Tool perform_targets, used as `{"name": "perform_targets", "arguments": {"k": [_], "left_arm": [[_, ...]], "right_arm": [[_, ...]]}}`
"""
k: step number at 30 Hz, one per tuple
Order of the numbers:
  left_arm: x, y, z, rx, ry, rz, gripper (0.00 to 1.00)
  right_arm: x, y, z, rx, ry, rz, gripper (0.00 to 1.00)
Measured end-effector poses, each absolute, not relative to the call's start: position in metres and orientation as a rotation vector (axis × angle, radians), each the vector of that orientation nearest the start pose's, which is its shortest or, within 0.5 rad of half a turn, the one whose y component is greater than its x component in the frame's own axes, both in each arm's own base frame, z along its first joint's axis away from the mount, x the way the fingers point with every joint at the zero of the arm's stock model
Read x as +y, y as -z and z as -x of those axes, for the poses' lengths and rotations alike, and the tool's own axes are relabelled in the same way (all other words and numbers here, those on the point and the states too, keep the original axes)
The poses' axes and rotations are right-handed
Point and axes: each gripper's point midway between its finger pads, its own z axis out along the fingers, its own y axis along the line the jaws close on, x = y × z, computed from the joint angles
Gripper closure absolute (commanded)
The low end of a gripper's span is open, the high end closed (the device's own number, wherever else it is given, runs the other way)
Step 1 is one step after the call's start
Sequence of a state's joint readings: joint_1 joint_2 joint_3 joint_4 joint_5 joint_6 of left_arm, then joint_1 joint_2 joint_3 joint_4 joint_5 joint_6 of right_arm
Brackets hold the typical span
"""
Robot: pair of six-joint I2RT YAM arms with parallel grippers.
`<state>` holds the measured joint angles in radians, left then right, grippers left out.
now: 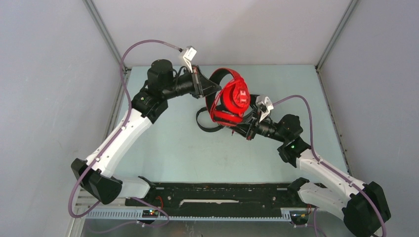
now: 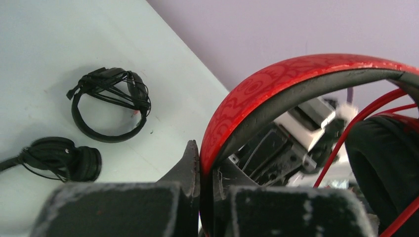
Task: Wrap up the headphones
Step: Wrap the headphones cable around the headphones, then place the headphones at the center of the board.
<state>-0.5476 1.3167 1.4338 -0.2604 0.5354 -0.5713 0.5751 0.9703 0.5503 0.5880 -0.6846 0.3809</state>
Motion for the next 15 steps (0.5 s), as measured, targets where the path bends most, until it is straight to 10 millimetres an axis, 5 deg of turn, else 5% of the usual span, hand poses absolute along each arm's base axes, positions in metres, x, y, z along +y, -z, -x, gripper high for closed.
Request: {"name": "perform_targets", "arguments": {"k": [7, 15], "left_arm": [[-0.297, -0.370, -0.268, 1.707, 1.112, -0.808, 1.00], [-0.280, -0.309, -0.275, 1.583, 0.791, -1.230, 1.00]], "right_arm": [[0.279, -0.274, -0.190, 1.454, -1.366, 0.749, 1.00], [0.293, -0.243, -0.178, 1.600, -1.494, 0.764, 1.00]]}}
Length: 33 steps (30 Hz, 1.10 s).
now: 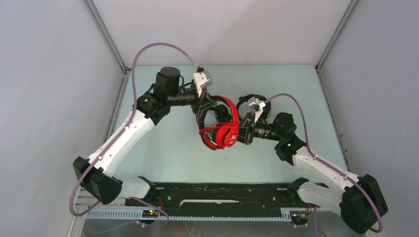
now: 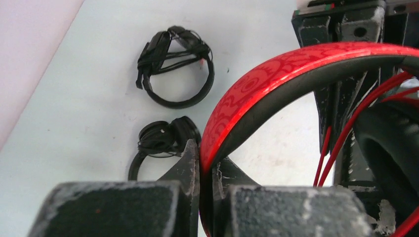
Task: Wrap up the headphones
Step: Place the headphones at the center of the board.
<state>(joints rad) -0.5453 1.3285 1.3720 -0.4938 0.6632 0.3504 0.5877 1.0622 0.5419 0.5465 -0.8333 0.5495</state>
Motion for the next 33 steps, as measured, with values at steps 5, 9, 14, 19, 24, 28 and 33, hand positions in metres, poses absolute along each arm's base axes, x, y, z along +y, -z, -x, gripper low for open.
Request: {"name": "perform_targets", "arguments": {"k": [5, 9, 14, 19, 24, 28, 33], "left_arm": [[-0.271, -0.273, -0.285, 1.574, 0.716, -1.397, 1.00], [-0.264, -0.237, -0.295, 1.635, 0.705, -1.473, 0.99], [-0.252, -0.193, -0.303, 1.772, 0.686, -1.506, 0.91], [-0.227, -0.141, -0.296, 1.928, 0.636, -1.501, 0.80], [-0.203, -0.095, -0.285, 2.037, 0.541, -1.506, 0.68], [-0.195, -0.081, -0.285, 2.065, 0.491, -1.516, 0.55], [-0.197, -0.079, -0.297, 2.046, 0.456, -1.498, 0.43]], "right_arm": [[0.303, -0.211, -0.181, 1.718, -1.508, 0.751, 1.00], [0.314, -0.183, -0.184, 1.794, -1.474, 0.755, 1.00], [0.328, -0.143, -0.186, 1.896, -1.429, 0.759, 1.00], [0.338, -0.111, -0.181, 1.972, -1.388, 0.783, 1.00], [0.340, -0.075, -0.180, 2.050, -1.326, 0.814, 1.00], [0.341, -0.052, -0.179, 2.097, -1.297, 0.826, 1.00], [0.341, -0.041, -0.182, 2.111, -1.279, 0.828, 1.00]]}}
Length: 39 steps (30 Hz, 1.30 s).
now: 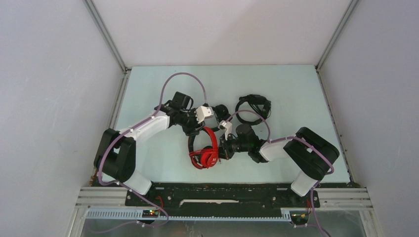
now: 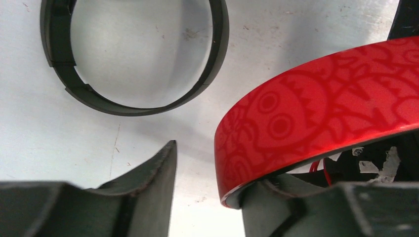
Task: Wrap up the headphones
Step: Place the headphones at the center of the board.
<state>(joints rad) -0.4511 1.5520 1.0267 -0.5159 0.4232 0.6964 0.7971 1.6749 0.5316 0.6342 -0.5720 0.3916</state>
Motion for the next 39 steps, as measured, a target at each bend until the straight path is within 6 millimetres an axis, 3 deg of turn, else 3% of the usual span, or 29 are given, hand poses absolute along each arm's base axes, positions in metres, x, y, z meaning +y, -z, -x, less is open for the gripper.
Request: {"name": "perform_targets", "arguments": {"k": [8, 9, 11, 12, 19, 26, 30, 35, 39], "left_arm": [[-0.196, -0.081, -0.305, 2.061, 0.432, -1.445, 0.34], [-0.196, -0.081, -0.305, 2.067, 0.428, -1.439, 0.31], [-0.195, -0.081, -0.306, 2.074, 0.423, -1.426, 0.14], [-0.195, -0.082, -0.307, 2.076, 0.420, -1.420, 0.12], [-0.193, -0.100, -0.310, 2.060, 0.400, -1.355, 0.11], [-0.188, -0.123, -0.316, 2.103, 0.380, -1.157, 0.22], [-0.188, -0.126, -0.320, 2.185, 0.409, -0.970, 0.23], [-0.188, -0.117, -0.315, 2.281, 0.465, -0.708, 0.23], [-0.184, -0.109, -0.312, 2.353, 0.459, -0.596, 0.24]], "right_arm": [[0.340, -0.034, -0.184, 2.116, -1.247, 0.834, 1.00], [0.339, -0.033, -0.184, 2.119, -1.244, 0.834, 1.00], [0.339, -0.030, -0.184, 2.124, -1.237, 0.836, 1.00], [0.339, -0.029, -0.185, 2.127, -1.233, 0.836, 1.00], [0.337, -0.026, -0.185, 2.134, -1.218, 0.840, 1.00], [0.336, -0.023, -0.188, 2.141, -1.193, 0.830, 0.91], [0.332, -0.017, -0.190, 2.164, -1.150, 0.826, 0.82], [0.327, -0.017, -0.196, 2.167, -1.084, 0.813, 0.81], [0.321, -0.017, -0.198, 2.172, -1.040, 0.804, 0.81]]}}
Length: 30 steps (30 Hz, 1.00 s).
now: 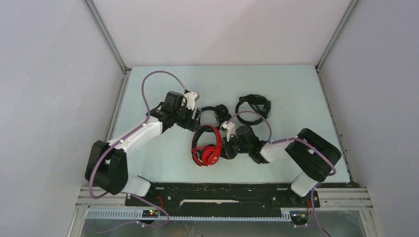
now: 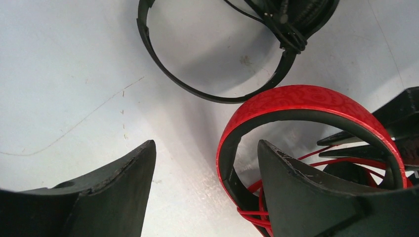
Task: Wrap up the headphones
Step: Place the headphones at the center of the board.
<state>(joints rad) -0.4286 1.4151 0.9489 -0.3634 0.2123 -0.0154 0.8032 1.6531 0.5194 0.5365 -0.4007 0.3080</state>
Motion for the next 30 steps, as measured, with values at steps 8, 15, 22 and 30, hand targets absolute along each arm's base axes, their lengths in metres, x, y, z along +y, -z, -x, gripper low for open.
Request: {"name": "perform_targets", "arguments": {"k": [8, 15, 22, 30], "left_arm": [[-0.181, -0.097, -0.309, 2.420, 0.452, -0.520, 0.27], [-0.183, -0.092, -0.308, 2.434, 0.456, -0.523, 0.27], [-0.186, -0.074, -0.298, 2.507, 0.449, -0.553, 0.28], [-0.193, -0.087, -0.303, 2.483, 0.464, -0.560, 0.27]], "right_arm": [[0.310, -0.019, -0.200, 2.182, -0.966, 0.804, 0.80], [0.297, -0.017, -0.193, 2.210, -0.915, 0.790, 0.77], [0.280, -0.031, -0.192, 2.248, -0.841, 0.724, 0.70], [0.256, -0.060, -0.186, 2.258, -0.786, 0.604, 0.64]]}}
